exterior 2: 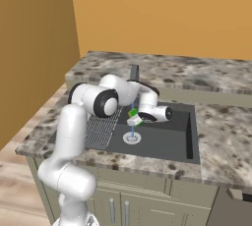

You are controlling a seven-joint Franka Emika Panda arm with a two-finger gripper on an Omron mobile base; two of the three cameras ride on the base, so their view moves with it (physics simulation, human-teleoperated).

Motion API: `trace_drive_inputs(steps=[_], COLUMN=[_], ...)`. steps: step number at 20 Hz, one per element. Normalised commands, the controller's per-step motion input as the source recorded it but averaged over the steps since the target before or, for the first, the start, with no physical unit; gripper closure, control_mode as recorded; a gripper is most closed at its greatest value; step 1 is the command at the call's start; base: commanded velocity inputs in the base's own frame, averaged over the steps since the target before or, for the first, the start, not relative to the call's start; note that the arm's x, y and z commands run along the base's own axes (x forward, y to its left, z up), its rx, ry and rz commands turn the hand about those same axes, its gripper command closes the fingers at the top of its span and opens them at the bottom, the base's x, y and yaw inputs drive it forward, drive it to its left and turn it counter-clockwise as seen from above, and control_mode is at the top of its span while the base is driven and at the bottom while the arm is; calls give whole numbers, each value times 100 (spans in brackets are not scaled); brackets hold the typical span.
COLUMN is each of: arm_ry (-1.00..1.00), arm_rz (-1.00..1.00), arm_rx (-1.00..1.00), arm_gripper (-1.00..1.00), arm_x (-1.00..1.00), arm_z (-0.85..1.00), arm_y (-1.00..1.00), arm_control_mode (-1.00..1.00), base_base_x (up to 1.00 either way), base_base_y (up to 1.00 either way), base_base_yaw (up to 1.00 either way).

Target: Soak the sponge with water for a few seconds and then drop it inside the sink.

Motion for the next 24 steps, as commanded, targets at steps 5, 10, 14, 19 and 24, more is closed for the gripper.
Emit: trace_drive_inputs(steps=[5,10,14,19,24], arm_ry=[0,0,0,0,0], arm_rz=[4,0,0,0,1], arm_rx=[0,0,0,0,3], arm_gripper=[100,100,100,100,100], arm_x=[11,23,27,0,-22], arm_z=[-7,-13,-14,-1,0], arm_y=[10,1,0,0,0], arm_control_mode=[-100,-100,-100,-100,-100], base_base_x=[0,0,0,0,0], base_base_y=[0,0,0,0,0], base_base_yaw=[0,0,0,0,0])
